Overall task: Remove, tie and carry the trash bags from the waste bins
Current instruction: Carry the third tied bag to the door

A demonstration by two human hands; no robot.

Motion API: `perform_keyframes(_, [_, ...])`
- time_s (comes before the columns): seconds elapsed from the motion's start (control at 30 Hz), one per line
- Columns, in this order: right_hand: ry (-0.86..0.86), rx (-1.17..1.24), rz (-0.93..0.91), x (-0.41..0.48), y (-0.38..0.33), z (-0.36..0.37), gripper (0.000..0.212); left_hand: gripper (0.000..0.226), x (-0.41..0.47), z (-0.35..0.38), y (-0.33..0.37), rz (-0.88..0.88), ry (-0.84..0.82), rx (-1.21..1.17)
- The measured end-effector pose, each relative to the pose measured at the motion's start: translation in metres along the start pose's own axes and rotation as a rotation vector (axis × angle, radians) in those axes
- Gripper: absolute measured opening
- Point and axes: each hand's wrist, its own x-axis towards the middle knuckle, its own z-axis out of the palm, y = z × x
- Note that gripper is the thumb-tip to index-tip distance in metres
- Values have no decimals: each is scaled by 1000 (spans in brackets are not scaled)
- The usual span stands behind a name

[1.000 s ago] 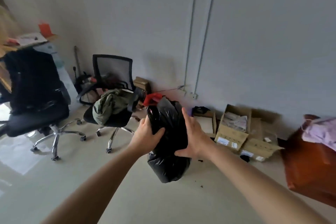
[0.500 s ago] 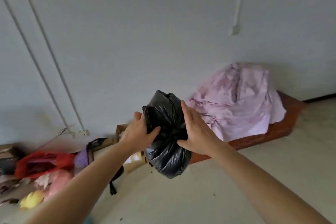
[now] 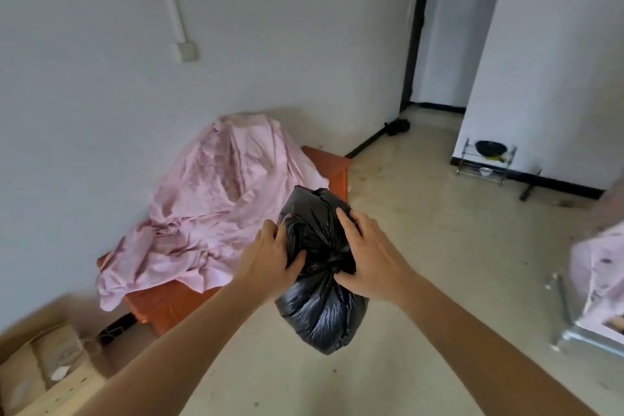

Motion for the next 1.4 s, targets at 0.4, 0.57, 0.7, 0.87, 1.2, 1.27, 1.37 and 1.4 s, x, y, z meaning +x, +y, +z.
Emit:
perform_keyframes(0.4, [-8,-166,300,165,302,-29,101,63,385,108,107,379,86,-176])
perform_keyframes(0.57, [53,-162,423,199,424,-21,101,63,512,162,171,470,16,-168])
perform_keyframes(0.7, [79,-165,458,234,541,-4,100,65,619,220,227,536,4,-118])
perform_keyframes(0.87, [33,-203,462,301,694,0,99,75,764,269,293,561,23,46])
perform_keyframes(1.2, [-80,-179,331,509,921,32,63,31,1032,343,317,538,6,130])
perform_keyframes(1.27, [-104,-162,350,544,970,55,65,31,1084,374,310,514,14,80])
perform_keyframes(1.37, [-148,-147,336,607,1039,90,73,35,1175,421,299,494,9,36])
perform_keyframes(1.4, [-162,-151,322,631,1061,99,75,39,1207,435,296,476,-23,25])
